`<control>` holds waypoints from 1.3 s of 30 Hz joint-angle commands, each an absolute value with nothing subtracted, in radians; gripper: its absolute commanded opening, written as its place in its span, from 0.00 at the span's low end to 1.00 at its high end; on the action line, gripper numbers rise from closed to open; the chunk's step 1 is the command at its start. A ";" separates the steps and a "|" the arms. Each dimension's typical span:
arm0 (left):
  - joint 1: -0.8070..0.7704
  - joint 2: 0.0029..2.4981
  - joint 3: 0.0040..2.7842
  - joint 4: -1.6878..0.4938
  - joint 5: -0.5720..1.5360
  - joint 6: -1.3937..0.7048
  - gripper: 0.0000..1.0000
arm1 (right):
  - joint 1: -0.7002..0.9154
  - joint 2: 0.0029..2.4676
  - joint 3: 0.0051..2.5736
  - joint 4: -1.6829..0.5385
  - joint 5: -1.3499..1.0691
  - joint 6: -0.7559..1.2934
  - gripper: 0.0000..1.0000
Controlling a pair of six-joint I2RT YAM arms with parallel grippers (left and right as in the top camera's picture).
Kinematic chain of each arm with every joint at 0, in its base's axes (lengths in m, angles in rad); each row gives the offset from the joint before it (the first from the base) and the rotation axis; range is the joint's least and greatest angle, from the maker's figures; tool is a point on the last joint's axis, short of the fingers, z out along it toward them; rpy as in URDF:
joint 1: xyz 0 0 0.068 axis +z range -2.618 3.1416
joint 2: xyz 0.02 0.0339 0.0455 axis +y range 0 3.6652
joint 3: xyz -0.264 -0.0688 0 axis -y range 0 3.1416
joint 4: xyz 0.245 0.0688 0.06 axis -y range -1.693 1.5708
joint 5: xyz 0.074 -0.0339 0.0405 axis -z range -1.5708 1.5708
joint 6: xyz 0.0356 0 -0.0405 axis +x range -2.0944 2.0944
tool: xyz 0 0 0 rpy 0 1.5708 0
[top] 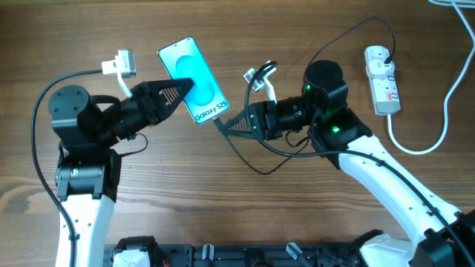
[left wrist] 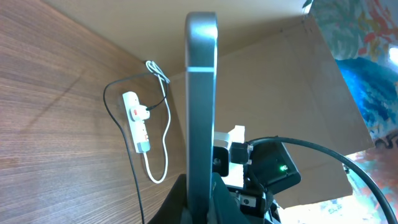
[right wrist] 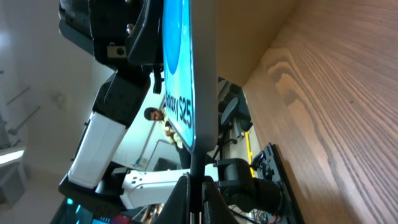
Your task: Plug charger to phone and switch on socket
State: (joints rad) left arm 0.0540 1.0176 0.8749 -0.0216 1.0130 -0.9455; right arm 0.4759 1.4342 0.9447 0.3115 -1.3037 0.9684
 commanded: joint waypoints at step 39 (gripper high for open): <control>0.059 1.009 0.886 -0.018 1.040 -0.947 0.04 | 0.472 1.433 0.957 0.349 -1.329 1.051 0.04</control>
